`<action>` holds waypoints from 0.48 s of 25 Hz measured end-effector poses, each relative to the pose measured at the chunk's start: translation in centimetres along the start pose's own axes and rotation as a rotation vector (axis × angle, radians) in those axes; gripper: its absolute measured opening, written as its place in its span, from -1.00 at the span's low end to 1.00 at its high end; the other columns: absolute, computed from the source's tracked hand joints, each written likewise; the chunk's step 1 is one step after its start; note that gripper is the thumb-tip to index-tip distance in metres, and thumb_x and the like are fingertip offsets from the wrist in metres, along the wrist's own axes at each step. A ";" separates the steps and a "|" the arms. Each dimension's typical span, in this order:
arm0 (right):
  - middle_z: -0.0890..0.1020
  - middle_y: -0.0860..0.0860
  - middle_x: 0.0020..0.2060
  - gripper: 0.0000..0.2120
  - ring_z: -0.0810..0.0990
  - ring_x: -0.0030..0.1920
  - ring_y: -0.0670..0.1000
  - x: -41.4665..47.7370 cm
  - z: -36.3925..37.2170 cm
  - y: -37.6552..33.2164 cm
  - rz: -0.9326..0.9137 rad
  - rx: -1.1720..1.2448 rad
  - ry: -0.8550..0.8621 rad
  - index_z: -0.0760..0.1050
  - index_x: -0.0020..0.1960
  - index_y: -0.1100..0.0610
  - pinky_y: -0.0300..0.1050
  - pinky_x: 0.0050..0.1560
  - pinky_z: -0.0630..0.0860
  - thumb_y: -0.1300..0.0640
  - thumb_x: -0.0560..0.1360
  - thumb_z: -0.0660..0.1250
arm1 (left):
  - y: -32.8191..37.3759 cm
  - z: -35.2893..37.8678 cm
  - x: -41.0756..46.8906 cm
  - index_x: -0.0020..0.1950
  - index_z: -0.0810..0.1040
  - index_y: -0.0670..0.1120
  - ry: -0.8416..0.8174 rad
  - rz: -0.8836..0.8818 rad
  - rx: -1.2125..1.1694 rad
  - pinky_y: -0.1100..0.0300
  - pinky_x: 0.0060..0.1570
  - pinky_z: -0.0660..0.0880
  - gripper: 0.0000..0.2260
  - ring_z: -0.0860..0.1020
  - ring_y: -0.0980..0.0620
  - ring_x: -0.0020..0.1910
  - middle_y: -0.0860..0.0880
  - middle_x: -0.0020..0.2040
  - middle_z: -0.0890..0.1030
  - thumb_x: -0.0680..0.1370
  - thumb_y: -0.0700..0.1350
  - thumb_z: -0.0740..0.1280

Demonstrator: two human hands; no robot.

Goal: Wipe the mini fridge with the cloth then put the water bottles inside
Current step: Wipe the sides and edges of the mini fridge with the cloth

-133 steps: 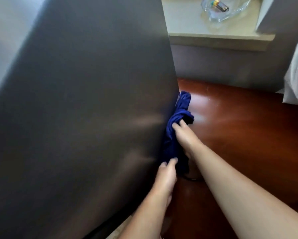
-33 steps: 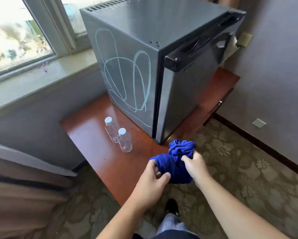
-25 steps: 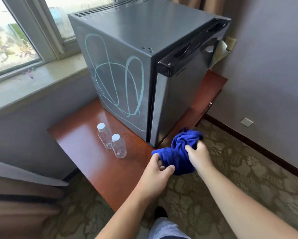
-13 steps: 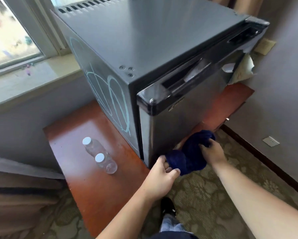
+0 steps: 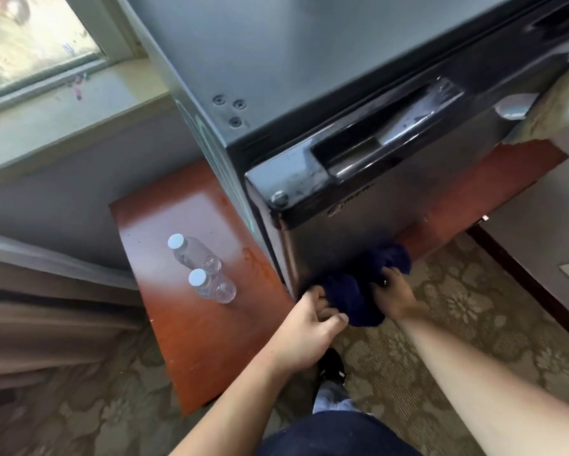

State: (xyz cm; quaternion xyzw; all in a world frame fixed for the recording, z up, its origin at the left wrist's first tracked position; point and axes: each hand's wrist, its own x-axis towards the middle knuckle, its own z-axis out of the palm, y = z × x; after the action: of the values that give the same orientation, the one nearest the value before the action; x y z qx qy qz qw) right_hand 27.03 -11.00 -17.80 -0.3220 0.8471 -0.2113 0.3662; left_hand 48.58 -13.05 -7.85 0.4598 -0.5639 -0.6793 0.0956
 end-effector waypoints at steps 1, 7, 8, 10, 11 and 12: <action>0.55 0.21 0.25 -0.70 0.52 0.29 0.18 -1.6 0.9 -0.1 -0.040 0.032 0.017 0.57 0.26 0.26 -0.12 0.23 0.34 0.31 0.53 0.33 | -0.5 -0.4 -0.5 0.09 0.42 -0.11 0.007 0.009 -0.023 0.20 -0.02 0.52 -0.85 0.58 0.05 -0.06 -0.07 -0.07 0.59 0.59 -0.26 0.33; 0.75 0.10 -0.07 -0.94 0.71 0.01 0.20 -11.5 7.5 -1.2 0.122 0.437 0.135 0.63 -0.13 0.01 0.13 0.10 0.59 0.16 0.43 0.43 | -4.4 -4.0 -5.4 0.33 0.48 -0.03 -0.050 0.113 0.010 0.07 0.37 0.47 -0.55 0.59 0.13 0.22 0.06 0.25 0.62 0.45 -0.05 0.43; 0.76 0.08 -0.08 -0.90 0.72 0.00 0.17 -13.5 8.8 -1.9 0.161 0.583 0.159 0.66 -0.08 0.01 0.20 0.14 0.62 0.11 0.41 0.43 | -5.2 -5.1 -6.7 0.38 0.46 0.00 -0.076 0.140 0.055 0.05 0.42 0.44 -0.50 0.55 0.15 0.31 0.08 0.31 0.59 0.46 -0.05 0.44; 0.77 0.08 -0.09 -0.84 0.74 -0.04 0.12 -17.9 11.6 -4.5 0.209 0.905 0.202 0.67 0.04 0.07 0.16 0.08 0.65 0.18 0.51 0.36 | -6.8 -7.9 -9.4 0.45 0.42 0.05 -0.123 0.172 0.116 0.07 0.47 0.38 -0.46 0.47 0.24 0.40 0.14 0.38 0.54 0.48 -0.10 0.43; 0.77 0.08 -0.13 -0.81 0.75 -0.11 0.07 -19.7 12.9 -5.7 0.210 1.049 0.191 0.65 0.07 0.13 0.06 -0.02 0.68 0.28 0.57 0.29 | -7.2 -9.0 -10.5 0.47 0.41 0.09 -0.133 0.192 0.147 0.08 0.48 0.36 -0.44 0.44 0.27 0.41 0.16 0.39 0.52 0.48 -0.10 0.42; 0.77 0.07 -0.17 -0.77 0.75 -0.18 0.03 -21.8 14.1 -7.2 0.186 1.133 0.170 0.63 0.09 0.16 -0.06 -0.13 0.69 0.35 0.60 0.23 | -7.4 -10.3 -11.9 0.49 0.39 0.13 -0.136 0.226 0.196 0.08 0.49 0.34 -0.40 0.42 0.27 0.42 0.17 0.40 0.51 0.45 -0.07 0.41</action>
State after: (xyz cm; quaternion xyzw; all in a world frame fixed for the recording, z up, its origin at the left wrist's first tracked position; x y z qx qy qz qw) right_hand 51.93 -2.55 -12.00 0.0182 0.6528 -0.6239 0.4292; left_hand 65.67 -9.73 -7.43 0.3532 -0.6809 -0.6356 0.0878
